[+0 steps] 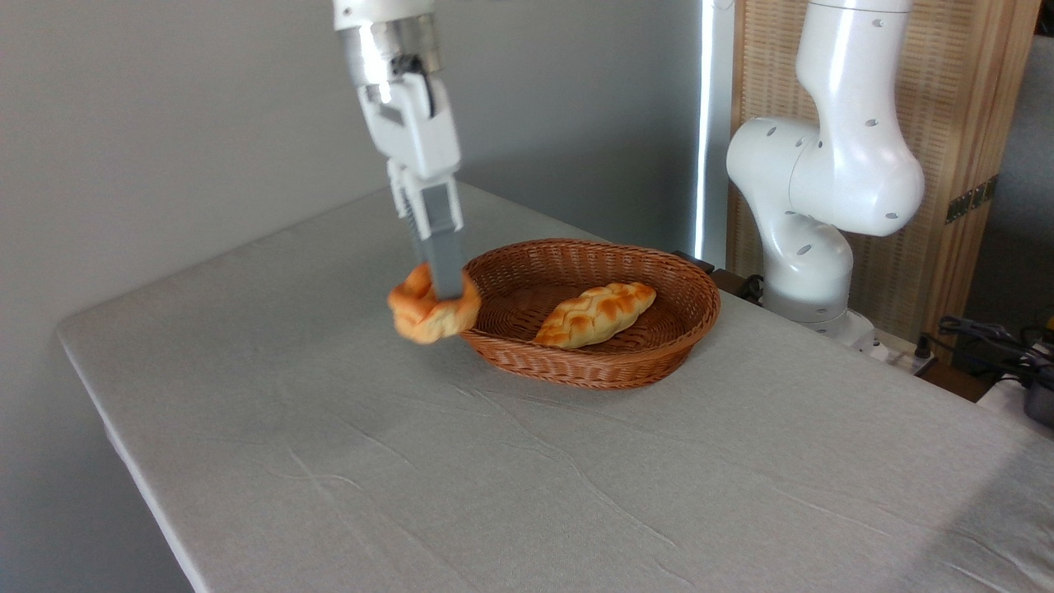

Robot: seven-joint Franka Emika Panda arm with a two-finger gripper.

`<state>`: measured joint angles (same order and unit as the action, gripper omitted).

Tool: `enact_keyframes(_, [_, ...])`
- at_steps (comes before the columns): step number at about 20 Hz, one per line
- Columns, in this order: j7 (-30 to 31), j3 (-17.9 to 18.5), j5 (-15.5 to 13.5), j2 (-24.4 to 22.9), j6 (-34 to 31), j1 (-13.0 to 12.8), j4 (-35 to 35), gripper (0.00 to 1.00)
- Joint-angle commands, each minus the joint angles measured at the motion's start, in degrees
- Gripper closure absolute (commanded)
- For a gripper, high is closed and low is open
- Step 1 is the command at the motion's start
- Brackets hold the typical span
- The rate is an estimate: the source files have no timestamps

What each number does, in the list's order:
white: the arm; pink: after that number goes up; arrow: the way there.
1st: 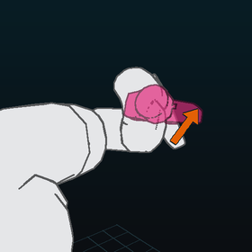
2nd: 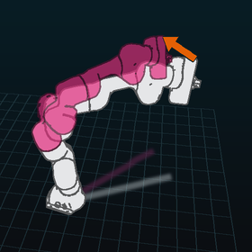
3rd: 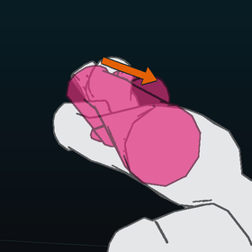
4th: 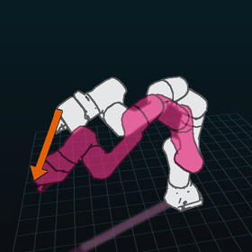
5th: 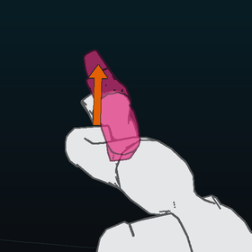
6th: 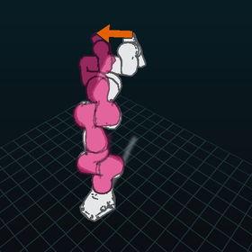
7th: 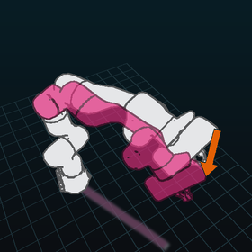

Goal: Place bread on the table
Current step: 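Lift the bun out of the basket and lower it onto the table, then open the gripper, release the bun, and raise the gripper away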

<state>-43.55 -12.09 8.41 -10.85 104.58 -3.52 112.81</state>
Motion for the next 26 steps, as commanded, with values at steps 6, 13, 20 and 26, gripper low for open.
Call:
enact_keyframes(6, [0.4, -5.84, 11.61, 14.18, 7.65, -1.14, -3.3, 0.3])
enact_keyframes(13, [0.66, -5.93, 12.77, 15.59, 10.38, -1.23, -3.3, 0.0])
enact_keyframes(20, [3.63, -5.84, 11.89, 15.95, 11.35, -1.23, -4.43, 0.0])
enact_keyframes(26, [15.51, -2.87, 0.75, 15.07, 9.34, -0.61, -12.77, 0.0])
